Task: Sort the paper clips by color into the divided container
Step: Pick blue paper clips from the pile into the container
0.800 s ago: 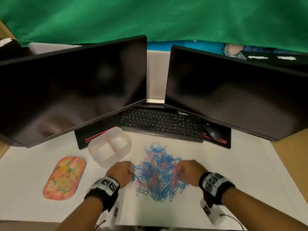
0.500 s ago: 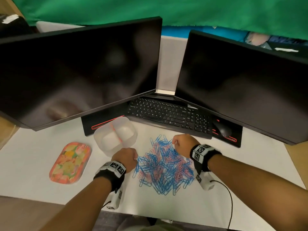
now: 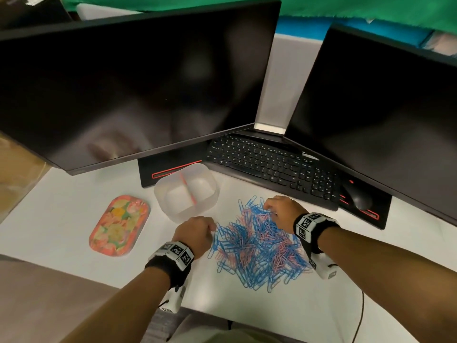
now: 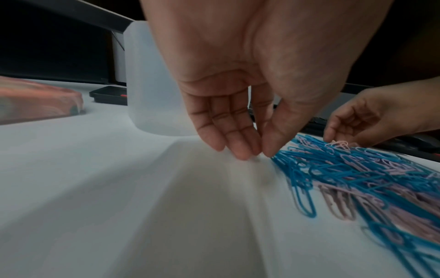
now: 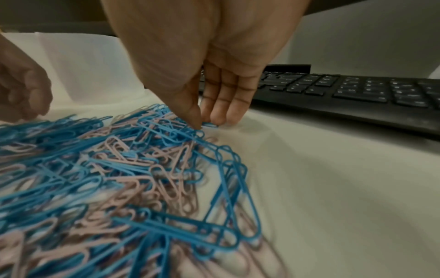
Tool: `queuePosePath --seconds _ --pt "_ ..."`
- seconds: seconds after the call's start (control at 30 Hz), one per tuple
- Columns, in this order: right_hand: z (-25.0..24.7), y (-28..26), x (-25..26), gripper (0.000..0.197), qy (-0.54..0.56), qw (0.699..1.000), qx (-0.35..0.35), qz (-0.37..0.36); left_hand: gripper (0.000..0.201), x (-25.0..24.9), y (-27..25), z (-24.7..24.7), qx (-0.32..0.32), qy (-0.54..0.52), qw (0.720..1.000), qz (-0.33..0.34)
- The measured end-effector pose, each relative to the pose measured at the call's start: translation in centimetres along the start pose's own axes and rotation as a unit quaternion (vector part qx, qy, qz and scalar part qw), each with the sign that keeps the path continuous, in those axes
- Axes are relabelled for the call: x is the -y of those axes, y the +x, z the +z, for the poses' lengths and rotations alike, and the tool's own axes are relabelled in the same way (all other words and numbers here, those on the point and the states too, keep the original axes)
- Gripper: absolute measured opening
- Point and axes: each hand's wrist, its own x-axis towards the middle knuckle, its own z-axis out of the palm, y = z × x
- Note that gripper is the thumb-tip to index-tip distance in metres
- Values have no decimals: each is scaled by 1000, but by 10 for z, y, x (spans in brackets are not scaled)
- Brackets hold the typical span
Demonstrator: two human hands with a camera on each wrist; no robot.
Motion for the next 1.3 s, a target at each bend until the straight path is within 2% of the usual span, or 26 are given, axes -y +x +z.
queuePosePath --seconds 0.1,0.3,0.4,0.57,0.7,0.87,1.03,1.23,1.3 --pt "-1 0 -2 39 11 1000 6 24 10 0 -4 2 -3 13 1000 -24" --pt "-3 -2 -5 45 24 998 23 60 17 -6 -5 6 2 -1 998 -57" --pt "-1 -6 -11 38 28 998 14 59 11 -7 0 5 5 -11 998 -59" --pt "-3 -13 -15 26 68 996 -7 53 15 -9 4 2 11 -19 998 -59" --pt "-6 -15 -14 15 154 985 -49 68 13 -8 2 -2 -12 -146 989 -34" --pt "-4 -15 -10 28 247 963 -37 103 13 -6 -2 -9 -53 -301 952 -7" --pt "-2 -14 -7 35 345 930 -6 126 30 -13 -2 -15 -29 -434 900 -9" --pt "-8 -10 -5 27 412 902 -9 130 31 -25 -7 -29 10 -610 781 -135" --pt "-9 -7 -5 25 413 900 -14 135 27 -22 -8 -28 32 -626 759 -177"
